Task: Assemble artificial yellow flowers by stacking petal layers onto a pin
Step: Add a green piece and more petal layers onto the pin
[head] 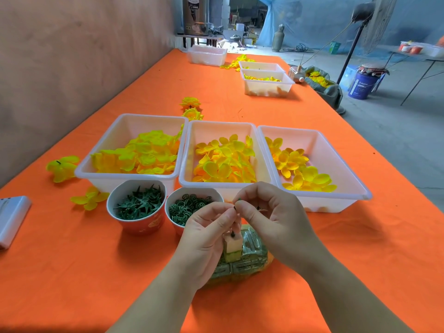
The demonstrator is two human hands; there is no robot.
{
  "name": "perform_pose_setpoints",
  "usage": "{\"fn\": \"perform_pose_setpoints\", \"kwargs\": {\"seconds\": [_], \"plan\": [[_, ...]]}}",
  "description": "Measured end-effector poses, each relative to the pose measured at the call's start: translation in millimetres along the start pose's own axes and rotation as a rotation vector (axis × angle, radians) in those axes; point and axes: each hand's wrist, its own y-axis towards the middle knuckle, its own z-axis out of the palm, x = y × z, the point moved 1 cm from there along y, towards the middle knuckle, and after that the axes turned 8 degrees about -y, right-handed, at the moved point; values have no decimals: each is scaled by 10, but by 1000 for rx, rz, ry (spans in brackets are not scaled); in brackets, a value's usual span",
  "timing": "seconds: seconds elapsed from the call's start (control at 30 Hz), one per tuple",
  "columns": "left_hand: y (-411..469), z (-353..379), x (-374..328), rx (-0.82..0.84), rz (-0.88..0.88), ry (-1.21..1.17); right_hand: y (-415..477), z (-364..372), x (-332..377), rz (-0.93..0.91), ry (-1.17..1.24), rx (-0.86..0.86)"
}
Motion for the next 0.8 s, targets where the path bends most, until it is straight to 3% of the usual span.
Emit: {"fn": "perform_pose_setpoints", "kwargs": {"seconds": [0.6,0.8], "plan": [[34,-107,16,-78,-8,-91,-70,89,-228,-135,-339,-72],[24,-69,10,-18,115,158,-157,157,-384,-105,-361,-82]]}}
